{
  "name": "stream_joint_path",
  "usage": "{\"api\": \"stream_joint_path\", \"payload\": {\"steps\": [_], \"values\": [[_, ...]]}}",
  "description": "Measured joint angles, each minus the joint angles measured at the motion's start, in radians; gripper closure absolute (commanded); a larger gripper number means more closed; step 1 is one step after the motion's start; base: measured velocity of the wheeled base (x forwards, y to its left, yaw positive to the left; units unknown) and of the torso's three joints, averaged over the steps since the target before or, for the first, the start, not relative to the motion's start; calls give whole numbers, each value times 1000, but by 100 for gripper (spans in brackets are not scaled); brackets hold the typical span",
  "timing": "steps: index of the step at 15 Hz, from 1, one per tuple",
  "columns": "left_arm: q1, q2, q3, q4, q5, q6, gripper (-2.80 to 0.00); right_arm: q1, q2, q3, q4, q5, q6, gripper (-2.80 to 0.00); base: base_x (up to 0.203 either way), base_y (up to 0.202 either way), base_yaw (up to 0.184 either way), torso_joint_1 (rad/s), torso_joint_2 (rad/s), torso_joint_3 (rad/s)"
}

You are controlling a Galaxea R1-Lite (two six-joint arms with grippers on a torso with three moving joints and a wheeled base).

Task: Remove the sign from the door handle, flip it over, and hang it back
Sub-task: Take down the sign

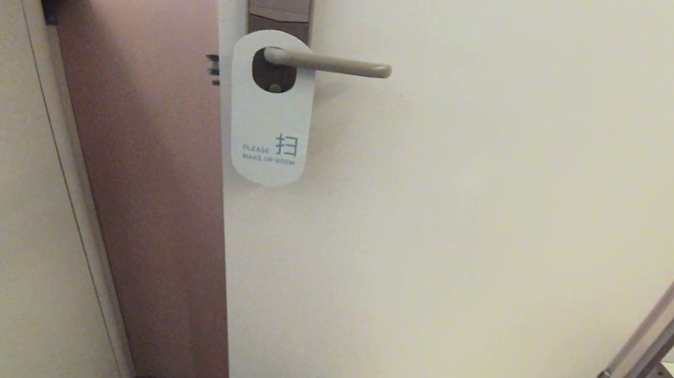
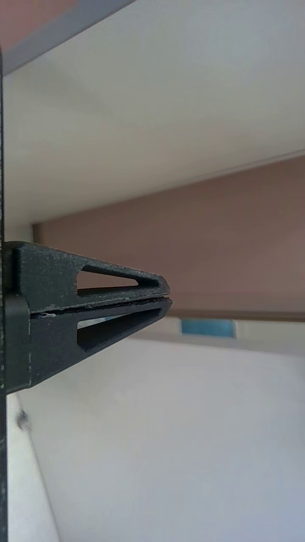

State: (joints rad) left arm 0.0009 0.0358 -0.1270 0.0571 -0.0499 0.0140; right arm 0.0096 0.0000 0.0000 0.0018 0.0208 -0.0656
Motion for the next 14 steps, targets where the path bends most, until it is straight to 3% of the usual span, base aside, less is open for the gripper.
{"api": "stream_joint_path", "payload": {"steps": [5,9,14], "values": [[-23,265,-292,22,-9,-85,0,0,0,0,0,0,0,0,0,0,0,0,0,0],[-33,510,-501,14,-28,-108,0,0,0,0,0,0,0,0,0,0,0,0,0,0],[-34,767,-638,-84,-159,-110,0,0,0,0,0,0,0,0,0,0,0,0,0,0]]}}
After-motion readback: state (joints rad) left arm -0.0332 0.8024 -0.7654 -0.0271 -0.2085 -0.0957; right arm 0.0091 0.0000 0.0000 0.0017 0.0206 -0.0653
